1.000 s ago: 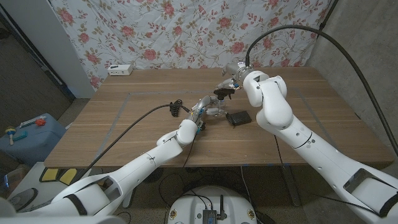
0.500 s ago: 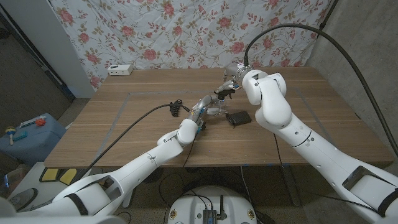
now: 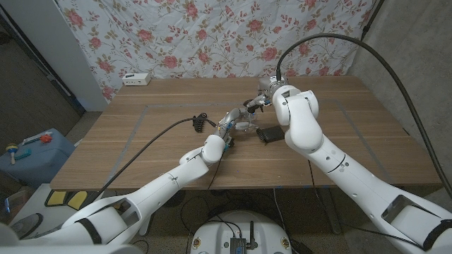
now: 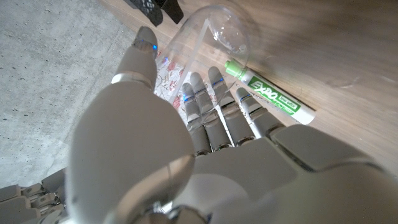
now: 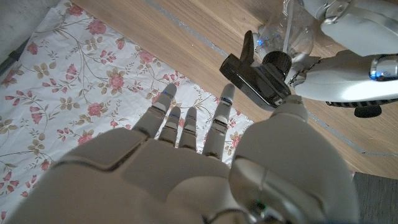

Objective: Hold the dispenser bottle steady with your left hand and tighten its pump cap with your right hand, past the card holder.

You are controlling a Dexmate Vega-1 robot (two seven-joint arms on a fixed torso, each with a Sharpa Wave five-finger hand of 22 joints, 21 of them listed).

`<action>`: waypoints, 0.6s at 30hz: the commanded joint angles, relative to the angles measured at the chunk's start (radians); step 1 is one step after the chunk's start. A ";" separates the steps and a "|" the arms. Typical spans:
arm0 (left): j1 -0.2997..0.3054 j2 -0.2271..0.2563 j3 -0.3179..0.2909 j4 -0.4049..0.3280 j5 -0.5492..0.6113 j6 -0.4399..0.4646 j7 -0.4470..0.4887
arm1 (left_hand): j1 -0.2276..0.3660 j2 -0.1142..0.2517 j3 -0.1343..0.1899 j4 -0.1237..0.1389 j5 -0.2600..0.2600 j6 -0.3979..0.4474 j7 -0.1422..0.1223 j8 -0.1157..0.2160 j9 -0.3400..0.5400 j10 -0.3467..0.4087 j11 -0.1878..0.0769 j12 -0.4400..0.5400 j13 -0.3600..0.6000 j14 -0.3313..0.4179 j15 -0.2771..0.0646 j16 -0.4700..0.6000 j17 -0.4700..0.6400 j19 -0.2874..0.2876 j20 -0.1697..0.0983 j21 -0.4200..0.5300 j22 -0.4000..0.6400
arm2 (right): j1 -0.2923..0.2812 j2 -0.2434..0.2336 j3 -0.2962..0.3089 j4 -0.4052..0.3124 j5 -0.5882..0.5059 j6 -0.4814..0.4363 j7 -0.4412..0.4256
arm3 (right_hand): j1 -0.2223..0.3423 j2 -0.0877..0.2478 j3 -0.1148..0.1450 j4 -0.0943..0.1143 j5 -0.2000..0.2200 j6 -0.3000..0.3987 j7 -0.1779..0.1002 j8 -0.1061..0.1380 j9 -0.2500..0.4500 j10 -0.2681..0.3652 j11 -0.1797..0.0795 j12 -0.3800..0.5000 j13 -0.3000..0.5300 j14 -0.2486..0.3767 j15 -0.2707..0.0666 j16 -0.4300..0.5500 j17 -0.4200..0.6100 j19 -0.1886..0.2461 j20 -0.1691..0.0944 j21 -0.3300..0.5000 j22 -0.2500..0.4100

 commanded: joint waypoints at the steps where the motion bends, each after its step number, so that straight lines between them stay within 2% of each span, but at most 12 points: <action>1: -0.005 -0.005 0.002 0.009 -0.002 -0.001 0.005 | -0.168 0.179 0.132 0.137 0.000 0.175 -0.018 0.003 0.001 0.003 -0.001 0.008 0.002 0.009 -0.049 0.001 0.000 -0.001 -0.037 0.004 0.003 | -0.030 0.037 0.007 0.032 -0.072 -0.004 -0.030 | -0.005 0.003 -0.010 -0.002 0.005 0.051 -0.001 0.015 0.001 0.030 -0.003 0.007 0.001 0.030 -0.012 0.009 0.000 0.023 -0.004 0.005 0.002; 4: -0.007 -0.006 0.002 0.011 -0.002 -0.001 0.005 | -0.170 0.180 0.133 0.138 0.000 0.172 -0.018 0.002 0.001 0.003 -0.001 0.008 0.003 0.009 -0.049 0.001 0.000 0.000 -0.037 0.004 0.003 | -0.036 0.044 0.011 0.038 -0.078 -0.003 -0.038 | -0.005 0.005 -0.011 -0.004 0.006 0.103 0.000 0.029 -0.001 0.062 -0.008 0.012 0.000 0.052 -0.021 0.013 -0.001 0.032 -0.005 0.004 0.002; 11: -0.012 -0.010 0.004 0.018 -0.003 -0.005 0.004 | -0.176 0.182 0.135 0.141 0.000 0.169 -0.017 0.001 0.001 0.002 0.000 0.007 0.003 0.009 -0.049 0.000 -0.001 -0.001 -0.035 0.004 0.003 | -0.045 0.068 0.010 0.063 -0.106 -0.008 -0.058 | -0.004 0.011 -0.010 -0.005 0.007 0.165 -0.006 0.044 -0.004 0.096 -0.011 0.016 -0.001 0.090 -0.036 0.021 -0.001 0.055 -0.010 0.005 0.002; 18: -0.012 -0.010 0.004 0.019 -0.005 -0.004 0.004 | -0.180 0.184 0.136 0.142 0.000 0.167 -0.019 0.001 0.001 0.000 0.001 0.007 0.004 0.009 -0.049 0.000 0.000 -0.001 -0.034 0.004 0.003 | -0.053 0.084 0.011 0.082 -0.125 -0.017 -0.087 | -0.002 0.016 -0.009 -0.007 0.006 0.236 0.003 0.063 -0.007 0.133 -0.013 0.020 -0.001 0.120 -0.046 0.026 -0.001 0.077 -0.016 0.007 0.002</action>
